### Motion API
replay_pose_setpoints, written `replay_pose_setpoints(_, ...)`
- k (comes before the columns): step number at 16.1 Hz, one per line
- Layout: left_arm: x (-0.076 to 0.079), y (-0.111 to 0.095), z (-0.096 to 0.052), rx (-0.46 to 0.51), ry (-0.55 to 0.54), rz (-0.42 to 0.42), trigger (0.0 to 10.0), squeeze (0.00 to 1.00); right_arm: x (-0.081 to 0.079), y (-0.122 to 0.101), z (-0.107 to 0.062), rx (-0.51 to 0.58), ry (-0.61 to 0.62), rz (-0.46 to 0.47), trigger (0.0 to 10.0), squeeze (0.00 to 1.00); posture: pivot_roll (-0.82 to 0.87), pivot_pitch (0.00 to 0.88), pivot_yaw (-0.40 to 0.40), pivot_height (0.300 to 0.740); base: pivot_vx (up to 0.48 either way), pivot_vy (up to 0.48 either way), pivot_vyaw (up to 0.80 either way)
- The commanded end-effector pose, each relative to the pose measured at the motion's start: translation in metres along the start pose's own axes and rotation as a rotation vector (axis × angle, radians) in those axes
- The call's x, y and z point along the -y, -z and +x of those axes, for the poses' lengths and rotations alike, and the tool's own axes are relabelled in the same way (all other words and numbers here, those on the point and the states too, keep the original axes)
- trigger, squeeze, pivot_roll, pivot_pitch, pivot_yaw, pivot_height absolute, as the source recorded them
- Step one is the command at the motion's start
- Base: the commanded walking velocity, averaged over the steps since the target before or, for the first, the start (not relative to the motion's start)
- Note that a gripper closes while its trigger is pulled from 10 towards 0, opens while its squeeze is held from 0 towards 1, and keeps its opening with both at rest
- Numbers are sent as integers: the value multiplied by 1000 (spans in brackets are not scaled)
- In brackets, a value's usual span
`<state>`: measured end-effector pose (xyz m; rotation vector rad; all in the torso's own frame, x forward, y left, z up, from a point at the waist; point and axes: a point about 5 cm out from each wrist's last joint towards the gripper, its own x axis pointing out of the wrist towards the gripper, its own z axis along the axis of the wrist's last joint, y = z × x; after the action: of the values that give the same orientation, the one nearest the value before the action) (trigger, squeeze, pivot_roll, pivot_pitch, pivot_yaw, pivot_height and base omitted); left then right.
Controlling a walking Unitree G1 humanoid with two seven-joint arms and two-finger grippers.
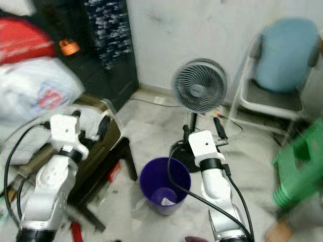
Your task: Clean up the room
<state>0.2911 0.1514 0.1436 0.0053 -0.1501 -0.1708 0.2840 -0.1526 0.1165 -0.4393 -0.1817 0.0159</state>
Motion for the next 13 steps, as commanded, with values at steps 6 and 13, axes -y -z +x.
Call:
replay_pose_setpoints(6, 1, 3, -1, -9, 23, 6, 10000, 0, -7, -7, 3, 20, -24, -6, 10000, 0, -114, 12, 81, 740, 0, 0, 800)
replay_pose_setpoints(13, 3, -2, 7, 13, 17, 15, 10000, 0, -6, -9, 8, 27, -23, -17, 10000, 0, -115, 13, 80, 740, 0, 0, 263)
